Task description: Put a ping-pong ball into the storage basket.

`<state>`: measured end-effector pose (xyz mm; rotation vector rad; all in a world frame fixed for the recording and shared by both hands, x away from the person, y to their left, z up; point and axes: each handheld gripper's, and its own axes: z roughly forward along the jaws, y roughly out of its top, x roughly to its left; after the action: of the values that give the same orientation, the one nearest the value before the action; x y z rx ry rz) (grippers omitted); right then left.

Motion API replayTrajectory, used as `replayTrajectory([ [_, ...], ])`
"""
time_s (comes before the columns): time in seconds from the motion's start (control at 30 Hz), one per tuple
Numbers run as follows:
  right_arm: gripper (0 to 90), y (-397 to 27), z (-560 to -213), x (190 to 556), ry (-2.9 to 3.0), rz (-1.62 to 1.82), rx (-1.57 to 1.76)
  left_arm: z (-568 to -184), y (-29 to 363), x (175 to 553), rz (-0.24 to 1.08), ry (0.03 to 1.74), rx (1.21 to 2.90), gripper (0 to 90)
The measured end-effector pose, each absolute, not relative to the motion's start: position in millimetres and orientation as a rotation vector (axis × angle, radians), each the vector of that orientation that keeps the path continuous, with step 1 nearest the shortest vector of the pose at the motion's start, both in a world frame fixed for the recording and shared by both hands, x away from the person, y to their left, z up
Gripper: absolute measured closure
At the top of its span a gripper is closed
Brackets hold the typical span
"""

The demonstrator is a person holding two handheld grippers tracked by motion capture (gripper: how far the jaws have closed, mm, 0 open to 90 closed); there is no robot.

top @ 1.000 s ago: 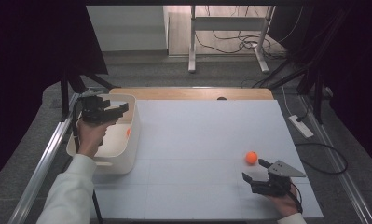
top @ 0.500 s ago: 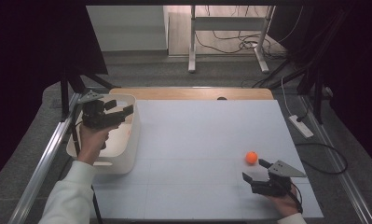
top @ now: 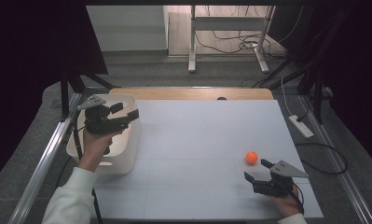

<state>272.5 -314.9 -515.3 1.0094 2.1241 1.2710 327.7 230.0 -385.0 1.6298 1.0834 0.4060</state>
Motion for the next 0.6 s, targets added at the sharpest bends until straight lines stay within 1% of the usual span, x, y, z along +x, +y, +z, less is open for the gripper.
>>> replayTrajectory([
  [0.23,14.6,-316,-516,272,2.120,1.275,1.013,-382,219,321,0.405,1.037,1.631,21.6],
  [0.6,14.7,-319,-515,270,2.112,1.270,1.012,-381,201,321,0.373,0.986,1.638,22.2],
])
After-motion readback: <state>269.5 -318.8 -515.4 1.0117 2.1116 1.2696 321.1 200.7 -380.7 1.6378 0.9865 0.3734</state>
